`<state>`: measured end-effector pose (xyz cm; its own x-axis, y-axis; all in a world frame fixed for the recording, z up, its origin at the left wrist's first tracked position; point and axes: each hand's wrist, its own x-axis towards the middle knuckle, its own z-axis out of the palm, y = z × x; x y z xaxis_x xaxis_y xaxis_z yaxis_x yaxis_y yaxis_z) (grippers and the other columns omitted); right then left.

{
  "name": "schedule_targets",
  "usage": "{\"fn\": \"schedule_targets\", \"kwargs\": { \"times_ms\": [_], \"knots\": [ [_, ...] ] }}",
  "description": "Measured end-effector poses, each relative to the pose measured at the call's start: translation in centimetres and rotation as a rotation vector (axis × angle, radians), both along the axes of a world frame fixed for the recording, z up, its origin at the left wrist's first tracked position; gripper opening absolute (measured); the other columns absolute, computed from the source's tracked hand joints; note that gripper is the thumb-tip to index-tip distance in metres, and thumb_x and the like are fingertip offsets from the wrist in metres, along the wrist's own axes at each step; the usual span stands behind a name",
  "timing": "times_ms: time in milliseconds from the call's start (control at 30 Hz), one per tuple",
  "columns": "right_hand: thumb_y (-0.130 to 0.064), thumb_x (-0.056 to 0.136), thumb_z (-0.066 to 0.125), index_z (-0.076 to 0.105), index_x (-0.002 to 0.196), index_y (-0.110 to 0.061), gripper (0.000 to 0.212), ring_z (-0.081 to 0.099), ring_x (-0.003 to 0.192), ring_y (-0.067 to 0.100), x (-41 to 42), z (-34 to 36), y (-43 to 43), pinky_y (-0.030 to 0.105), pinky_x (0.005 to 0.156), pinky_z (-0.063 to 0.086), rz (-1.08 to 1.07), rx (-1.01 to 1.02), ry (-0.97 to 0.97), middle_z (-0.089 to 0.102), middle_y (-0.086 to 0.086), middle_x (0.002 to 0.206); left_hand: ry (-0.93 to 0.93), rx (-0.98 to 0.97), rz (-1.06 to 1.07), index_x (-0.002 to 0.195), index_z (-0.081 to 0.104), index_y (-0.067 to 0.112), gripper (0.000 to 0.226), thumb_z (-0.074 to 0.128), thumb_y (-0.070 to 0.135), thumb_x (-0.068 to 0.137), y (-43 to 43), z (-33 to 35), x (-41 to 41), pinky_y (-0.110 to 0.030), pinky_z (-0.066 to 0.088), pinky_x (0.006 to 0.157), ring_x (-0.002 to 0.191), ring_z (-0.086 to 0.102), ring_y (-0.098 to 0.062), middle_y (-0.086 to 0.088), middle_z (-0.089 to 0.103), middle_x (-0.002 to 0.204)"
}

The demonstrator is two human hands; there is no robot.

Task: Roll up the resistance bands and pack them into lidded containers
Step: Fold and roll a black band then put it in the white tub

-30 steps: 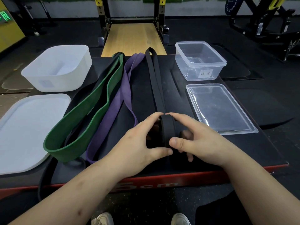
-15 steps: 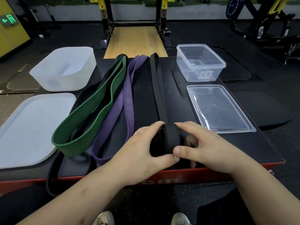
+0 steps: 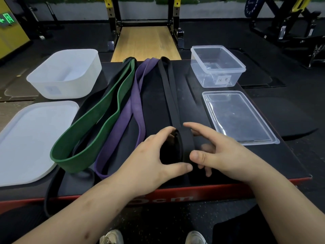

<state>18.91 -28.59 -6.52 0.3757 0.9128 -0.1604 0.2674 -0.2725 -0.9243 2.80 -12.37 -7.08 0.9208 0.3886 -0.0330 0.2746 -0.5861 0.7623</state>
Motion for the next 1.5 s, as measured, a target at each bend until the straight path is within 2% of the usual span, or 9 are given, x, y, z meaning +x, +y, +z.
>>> {"fn": "schedule_targets", "kwargs": {
  "times_ms": [133,300,433,567,733,933,1100,1300,1500],
  "knots": [
    [-0.064,0.078,0.077,0.051,0.137,-0.058,0.065,0.068,0.066,0.024,0.2,-0.1,0.7,0.043,0.059,0.06,-0.02,0.022,-0.014,0.072,0.003,0.114,0.007,0.007,-0.006,0.106,0.015,0.09,0.078,0.08,0.064,0.071,0.2,0.1,0.4,-0.004,0.032,0.091,0.113,0.033,0.031,0.046,0.042,0.114],
    [-0.084,0.073,0.062,0.043,0.143,-0.06,0.077,0.071,0.065,0.022,0.4,-0.5,1.2,0.044,0.064,0.062,-0.053,-0.031,-0.109,0.076,-0.004,0.093,-0.012,0.04,-0.025,0.146,0.015,0.067,0.098,0.081,0.056,0.075,0.5,-0.5,0.8,0.007,0.024,0.095,0.118,0.026,0.035,0.046,0.037,0.124],
    [-0.051,0.083,0.074,0.032,0.152,-0.057,0.08,0.069,0.068,0.014,0.5,-0.3,0.9,0.033,0.06,0.058,-0.018,-0.009,-0.101,0.07,-0.025,0.1,-0.022,0.008,-0.039,0.15,0.025,0.058,0.089,0.074,0.069,0.077,1.3,-0.8,1.5,-0.029,0.038,0.115,0.136,0.041,0.008,0.027,0.048,0.145],
    [-0.043,0.093,0.072,0.034,0.148,-0.061,0.069,0.07,0.067,0.02,0.5,-0.4,1.3,0.035,0.057,0.058,-0.005,0.002,-0.159,0.071,-0.006,0.115,-0.066,-0.022,-0.055,0.143,0.038,0.059,0.072,0.076,0.058,0.082,1.4,-0.5,1.5,-0.033,0.041,0.113,0.133,0.046,0.007,0.03,0.054,0.139],
    [-0.054,0.087,0.073,0.044,0.136,-0.062,0.058,0.067,0.063,0.022,-0.1,0.3,0.5,0.039,0.056,0.059,0.01,0.009,-0.157,0.071,-0.003,0.094,-0.074,-0.033,-0.081,0.135,0.049,0.059,0.065,0.08,0.058,0.078,1.2,-0.3,0.9,-0.035,0.045,0.109,0.127,0.055,0.0,0.021,0.063,0.13],
    [-0.061,0.078,0.073,0.05,0.128,-0.058,0.055,0.063,0.068,0.036,-1.6,0.8,-0.9,0.056,0.064,0.058,0.032,-0.038,-0.139,0.067,0.017,0.104,-0.07,0.05,-0.063,0.132,0.047,0.06,0.073,0.079,0.067,0.067,-0.2,-0.5,-0.7,-0.025,0.043,0.107,0.126,0.048,0.01,0.03,0.055,0.126],
    [-0.077,0.075,0.065,0.05,0.13,-0.058,0.061,0.071,0.064,0.022,-1.2,0.3,-0.2,0.043,0.061,0.061,-0.039,-0.054,-0.103,0.073,0.008,0.088,-0.032,-0.007,-0.068,0.145,0.021,0.066,0.097,0.083,0.062,0.07,0.1,-0.2,-0.9,0.002,0.031,0.096,0.121,0.03,0.033,0.05,0.037,0.129],
    [-0.076,0.076,0.068,0.039,0.149,-0.055,0.081,0.069,0.071,0.015,-1.1,0.3,0.0,0.033,0.059,0.059,-0.039,0.008,-0.128,0.061,-0.014,0.121,-0.055,-0.019,-0.046,0.141,0.028,0.068,0.083,0.079,0.062,0.076,0.2,-0.1,0.1,-0.015,0.035,0.107,0.129,0.041,0.016,0.035,0.049,0.14],
    [-0.07,0.08,0.056,0.039,0.147,-0.06,0.07,0.066,0.056,0.013,-0.9,0.5,0.8,0.031,0.061,0.056,-0.063,-0.024,-0.158,0.069,-0.01,0.069,-0.03,-0.043,-0.055,0.151,0.013,0.063,0.1,0.081,0.053,0.078,0.6,-0.3,0.3,0.008,0.024,0.091,0.118,0.022,0.039,0.046,0.033,0.134]
  ]
}}
